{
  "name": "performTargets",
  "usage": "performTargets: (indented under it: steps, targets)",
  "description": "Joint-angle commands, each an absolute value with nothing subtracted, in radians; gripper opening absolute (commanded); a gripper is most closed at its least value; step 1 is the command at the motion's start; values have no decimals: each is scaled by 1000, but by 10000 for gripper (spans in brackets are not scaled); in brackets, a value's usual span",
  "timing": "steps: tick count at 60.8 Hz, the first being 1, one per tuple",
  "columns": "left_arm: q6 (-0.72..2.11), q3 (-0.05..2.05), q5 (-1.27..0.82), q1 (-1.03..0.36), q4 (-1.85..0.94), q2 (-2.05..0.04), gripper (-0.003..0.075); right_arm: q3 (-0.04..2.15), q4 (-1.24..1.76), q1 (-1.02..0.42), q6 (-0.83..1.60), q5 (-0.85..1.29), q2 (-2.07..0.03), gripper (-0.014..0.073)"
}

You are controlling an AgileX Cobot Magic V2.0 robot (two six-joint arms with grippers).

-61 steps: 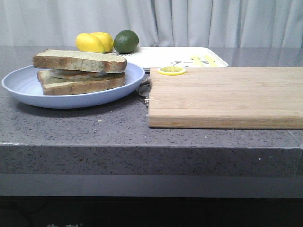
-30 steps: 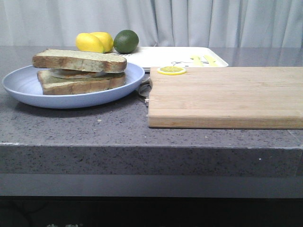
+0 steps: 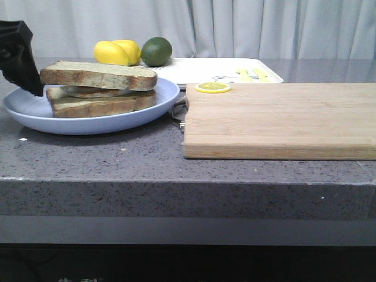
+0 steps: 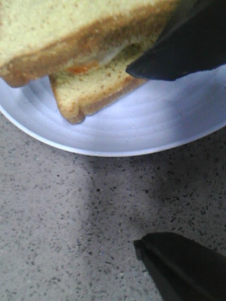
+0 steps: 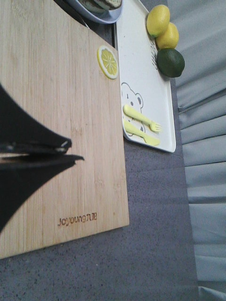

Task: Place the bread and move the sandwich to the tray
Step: 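Move the left gripper to the blue plate rim and grip it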

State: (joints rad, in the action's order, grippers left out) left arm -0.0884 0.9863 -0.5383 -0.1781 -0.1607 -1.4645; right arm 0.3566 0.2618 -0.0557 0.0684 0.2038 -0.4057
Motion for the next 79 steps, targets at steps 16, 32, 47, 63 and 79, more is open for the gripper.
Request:
performTargets:
  steps: [16,32,47,63,79]
  targets:
    - [-100,1020,-499,-185,-172,-1455,629,384,269,-52,75,120,-408,-68]
    - [-100,1020,-499,-185,-176,-1455,445,384,269,-52,75,121,-408,-68]
    - [-100,1019,-495,-185,-176,-1455,386,384,269,-52,75,121,-408,-68]
    - [-100,1019,-492,-185,-195,-1490,386,384,269,-52,75,120,-408,-68]
    - [-100,1019,-492,-185,-195,-1492,208,384,269,-52,75,120,-408,-68]
